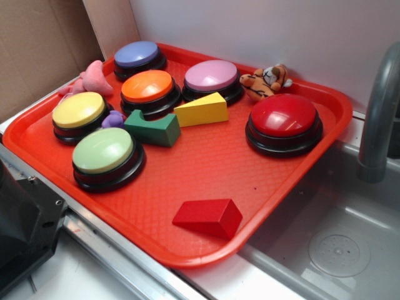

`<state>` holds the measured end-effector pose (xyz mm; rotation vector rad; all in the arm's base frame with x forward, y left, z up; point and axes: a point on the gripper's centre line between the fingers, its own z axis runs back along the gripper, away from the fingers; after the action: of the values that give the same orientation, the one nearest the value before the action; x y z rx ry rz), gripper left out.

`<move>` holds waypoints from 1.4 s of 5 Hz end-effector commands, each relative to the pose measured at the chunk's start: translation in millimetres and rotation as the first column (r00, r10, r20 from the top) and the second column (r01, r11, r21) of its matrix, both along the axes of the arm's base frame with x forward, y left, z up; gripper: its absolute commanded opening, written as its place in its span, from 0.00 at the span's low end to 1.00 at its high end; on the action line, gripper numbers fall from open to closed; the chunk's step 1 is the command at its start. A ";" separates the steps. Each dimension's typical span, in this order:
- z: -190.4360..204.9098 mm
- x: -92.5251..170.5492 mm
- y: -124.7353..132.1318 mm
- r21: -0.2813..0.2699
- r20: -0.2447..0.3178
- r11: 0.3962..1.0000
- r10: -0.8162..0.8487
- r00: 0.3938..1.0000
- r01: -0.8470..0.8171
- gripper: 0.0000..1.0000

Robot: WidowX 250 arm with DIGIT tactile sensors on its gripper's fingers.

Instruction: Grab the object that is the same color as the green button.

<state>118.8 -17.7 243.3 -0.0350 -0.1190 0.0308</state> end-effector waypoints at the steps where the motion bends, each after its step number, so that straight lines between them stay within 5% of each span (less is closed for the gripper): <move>1: 0.0 0.0 0.0 0.000 0.000 1.000 0.000 1.000 0.000 1.00; 3: -46.9 36.7 7.2 0.015 0.052 0.985 -0.170 0.984 0.170 1.00; 6: -131.0 88.8 3.3 0.084 0.013 0.979 -0.190 0.982 0.188 1.00; 7: -157.1 99.6 -2.3 0.060 -0.010 0.974 -0.218 0.976 0.219 1.00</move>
<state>214.8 -18.4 81.0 0.0173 -0.0847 -0.1894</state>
